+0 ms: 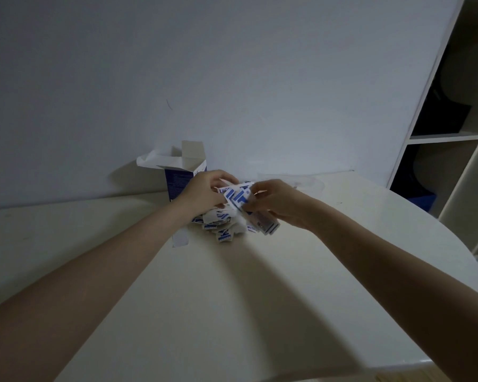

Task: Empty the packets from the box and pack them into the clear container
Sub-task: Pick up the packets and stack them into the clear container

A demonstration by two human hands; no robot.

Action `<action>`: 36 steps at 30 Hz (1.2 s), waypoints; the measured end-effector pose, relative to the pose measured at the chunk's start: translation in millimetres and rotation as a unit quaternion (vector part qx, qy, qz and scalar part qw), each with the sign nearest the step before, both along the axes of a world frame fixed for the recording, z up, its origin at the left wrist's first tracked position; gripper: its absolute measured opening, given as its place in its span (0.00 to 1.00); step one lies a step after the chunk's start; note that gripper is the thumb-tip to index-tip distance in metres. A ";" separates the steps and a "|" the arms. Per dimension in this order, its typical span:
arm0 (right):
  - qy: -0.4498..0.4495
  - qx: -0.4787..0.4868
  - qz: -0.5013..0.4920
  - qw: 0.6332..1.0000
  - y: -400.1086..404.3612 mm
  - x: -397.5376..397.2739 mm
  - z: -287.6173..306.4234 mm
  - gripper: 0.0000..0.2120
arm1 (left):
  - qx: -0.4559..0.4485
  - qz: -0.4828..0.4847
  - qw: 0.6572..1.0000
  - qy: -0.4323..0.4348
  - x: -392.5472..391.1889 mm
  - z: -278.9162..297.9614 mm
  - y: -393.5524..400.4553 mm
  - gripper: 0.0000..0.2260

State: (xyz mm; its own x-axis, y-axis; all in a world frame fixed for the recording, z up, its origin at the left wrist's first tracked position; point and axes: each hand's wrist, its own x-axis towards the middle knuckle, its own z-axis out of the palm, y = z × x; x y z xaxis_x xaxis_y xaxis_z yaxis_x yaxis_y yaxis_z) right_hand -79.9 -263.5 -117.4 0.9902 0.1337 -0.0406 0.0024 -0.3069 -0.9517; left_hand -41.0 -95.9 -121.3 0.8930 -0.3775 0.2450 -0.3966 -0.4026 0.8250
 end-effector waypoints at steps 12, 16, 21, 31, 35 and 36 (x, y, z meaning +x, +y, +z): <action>0.006 0.215 -0.052 0.975 -0.7 4.7 -1.0 0.06 | -0.165 0.023 0.978 0.123 -9.2 -1.1 -25.7 0.06; -0.157 -0.070 -0.178 0.969 -9.0 10.4 1.0 0.06 | -0.002 -0.029 0.997 0.078 -7.5 -2.1 -26.6 0.06; -0.235 -0.535 -0.008 0.812 -32.1 2.3 -11.5 0.10 | 0.150 0.019 0.988 0.017 2.1 -17.4 -25.0 0.12; -0.103 -0.535 0.067 0.836 -56.5 -1.6 -27.0 0.14 | 0.268 -0.050 0.961 -0.051 -7.4 -35.4 -58.7 0.04; -0.053 -0.538 0.057 0.839 -74.3 -7.9 -18.7 0.17 | 0.283 -0.060 0.955 -0.072 -5.4 -34.8 -59.0 0.02; -0.052 -0.518 0.055 0.852 -74.3 -9.1 -18.6 0.14 | 0.288 -0.063 0.953 -0.074 -5.0 -35.1 -59.4 0.02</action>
